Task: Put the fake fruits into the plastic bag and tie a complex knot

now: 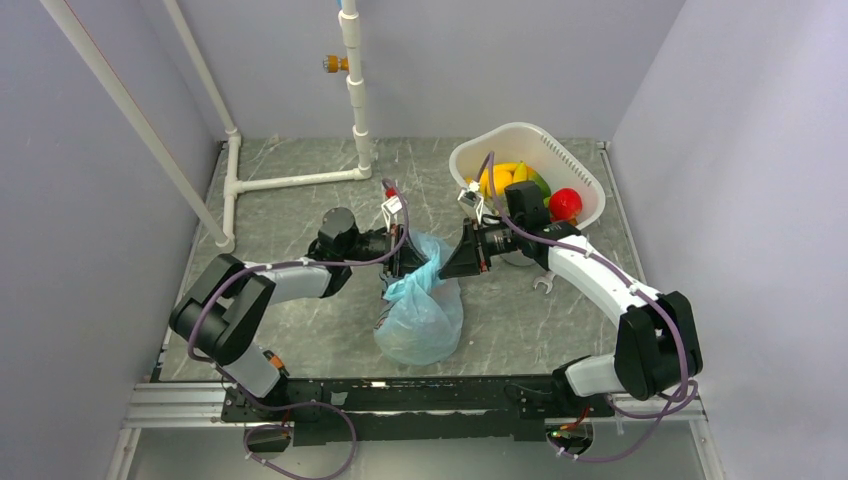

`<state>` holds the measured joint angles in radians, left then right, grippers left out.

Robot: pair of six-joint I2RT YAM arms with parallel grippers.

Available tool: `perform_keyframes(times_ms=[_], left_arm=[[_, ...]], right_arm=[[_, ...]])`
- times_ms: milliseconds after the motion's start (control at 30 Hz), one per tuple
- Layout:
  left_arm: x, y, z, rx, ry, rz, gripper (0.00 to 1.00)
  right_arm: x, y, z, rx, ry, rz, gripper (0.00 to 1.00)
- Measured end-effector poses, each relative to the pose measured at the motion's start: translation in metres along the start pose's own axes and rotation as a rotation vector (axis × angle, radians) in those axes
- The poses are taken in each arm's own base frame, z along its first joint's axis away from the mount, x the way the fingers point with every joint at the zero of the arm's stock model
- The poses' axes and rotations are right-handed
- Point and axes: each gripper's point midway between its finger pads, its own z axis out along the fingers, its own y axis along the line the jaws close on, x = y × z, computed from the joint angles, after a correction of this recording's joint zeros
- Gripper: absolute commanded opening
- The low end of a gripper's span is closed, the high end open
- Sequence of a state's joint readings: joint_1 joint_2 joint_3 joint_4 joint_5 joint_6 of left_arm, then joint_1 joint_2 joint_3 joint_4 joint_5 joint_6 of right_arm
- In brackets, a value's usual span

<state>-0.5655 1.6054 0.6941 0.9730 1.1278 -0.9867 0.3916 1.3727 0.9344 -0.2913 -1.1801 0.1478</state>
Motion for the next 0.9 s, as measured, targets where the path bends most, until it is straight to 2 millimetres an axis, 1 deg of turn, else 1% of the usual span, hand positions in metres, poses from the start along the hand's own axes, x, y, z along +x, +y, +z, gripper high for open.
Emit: perform_keyframes(times_ms=[67, 200, 300, 333, 367, 467, 500, 567, 633, 667, 767, 800, 867, 900], left_arm=[[-0.002, -0.003, 0.003, 0.012, 0.0, 0.012, 0.0], [-0.005, -0.006, 0.007, 0.027, 0.0, 0.015, 0.0], [-0.005, -0.008, 0.011, 0.038, 0.003, 0.025, 0.0], [-0.005, -0.008, 0.012, 0.04, 0.003, 0.027, 0.0], [-0.006, -0.009, 0.013, 0.041, 0.003, 0.028, 0.0], [-0.007, -0.009, 0.013, 0.042, 0.002, 0.031, 0.0], [-0.007, -0.008, 0.013, 0.041, 0.002, 0.028, 0.0], [-0.006, -0.007, 0.013, 0.038, 0.004, 0.023, 0.0], [-0.008, -0.006, 0.011, 0.036, 0.0, 0.034, 0.0], [-0.008, -0.005, 0.01, 0.033, -0.002, 0.036, 0.06], [-0.008, -0.004, 0.002, 0.015, -0.004, 0.051, 0.31], [-0.009, -0.003, -0.005, -0.003, -0.01, 0.052, 0.42], [-0.016, 0.003, -0.027, -0.068, -0.039, 0.048, 0.54], [-0.021, 0.005, -0.038, -0.099, -0.054, 0.07, 0.58]], right_arm=[[-0.001, 0.0, 0.0, -0.001, -0.001, 0.002, 0.4], [-0.002, 0.001, 0.0, -0.003, -0.006, 0.001, 0.48], [-0.004, 0.001, 0.002, -0.007, -0.007, -0.003, 0.5], [-0.004, 0.002, 0.003, -0.009, -0.007, -0.004, 0.46], [-0.004, 0.002, 0.003, -0.011, -0.006, -0.006, 0.39], [-0.003, 0.006, 0.007, -0.023, 0.001, -0.015, 0.24], [-0.003, 0.008, 0.008, -0.031, 0.006, -0.014, 0.17], [-0.003, 0.008, 0.009, -0.032, 0.015, -0.021, 0.0], [-0.002, 0.007, 0.008, -0.032, 0.025, -0.027, 0.0], [-0.002, 0.007, 0.008, -0.029, 0.029, -0.033, 0.0], [-0.002, 0.006, 0.006, -0.02, 0.035, -0.061, 0.0], [-0.002, 0.006, 0.006, -0.021, 0.038, -0.07, 0.0], [0.0, 0.003, 0.004, -0.01, 0.043, -0.079, 0.0], [0.001, 0.002, 0.003, 0.0, 0.046, -0.078, 0.0]])
